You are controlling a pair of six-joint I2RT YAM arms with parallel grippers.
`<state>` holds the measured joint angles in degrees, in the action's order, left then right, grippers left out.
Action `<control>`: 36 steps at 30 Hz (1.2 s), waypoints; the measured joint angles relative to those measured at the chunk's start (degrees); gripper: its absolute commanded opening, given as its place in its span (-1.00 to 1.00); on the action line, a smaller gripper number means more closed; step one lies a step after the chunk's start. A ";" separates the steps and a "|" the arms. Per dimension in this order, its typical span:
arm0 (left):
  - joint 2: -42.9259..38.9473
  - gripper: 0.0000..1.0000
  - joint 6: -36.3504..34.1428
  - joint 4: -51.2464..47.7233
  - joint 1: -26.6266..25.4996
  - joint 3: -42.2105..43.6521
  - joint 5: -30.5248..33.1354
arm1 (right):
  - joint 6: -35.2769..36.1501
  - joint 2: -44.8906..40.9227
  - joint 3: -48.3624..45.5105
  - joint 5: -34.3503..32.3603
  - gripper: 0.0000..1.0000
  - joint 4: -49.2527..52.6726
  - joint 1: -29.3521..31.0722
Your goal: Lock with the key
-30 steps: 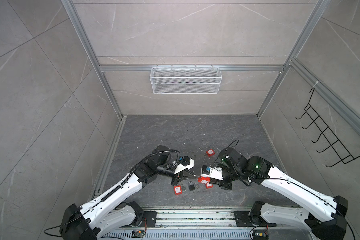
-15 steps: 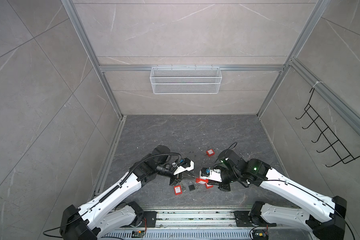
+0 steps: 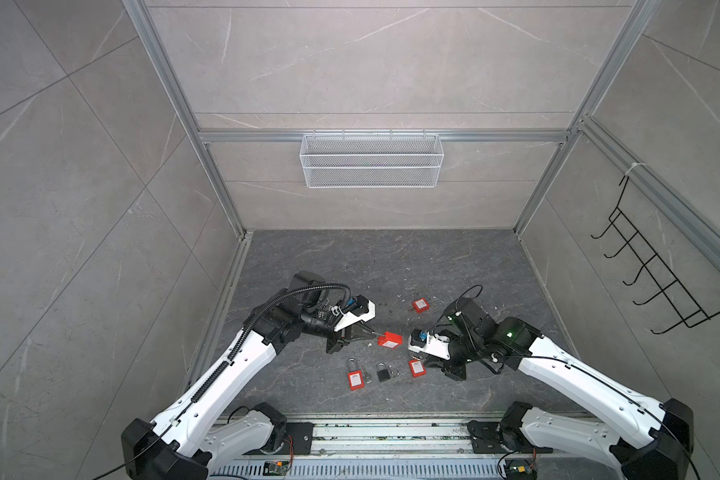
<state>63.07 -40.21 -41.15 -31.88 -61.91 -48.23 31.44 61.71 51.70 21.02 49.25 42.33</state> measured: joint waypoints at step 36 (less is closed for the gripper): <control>40.94 -1.00 -15.26 -30.56 4.55 -20.35 29.64 | -16.48 3.15 -5.75 -5.35 -1.00 -15.87 -0.63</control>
<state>104.01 -55.46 -71.70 -27.33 -82.26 -18.59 14.96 64.86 45.95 15.66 33.39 41.69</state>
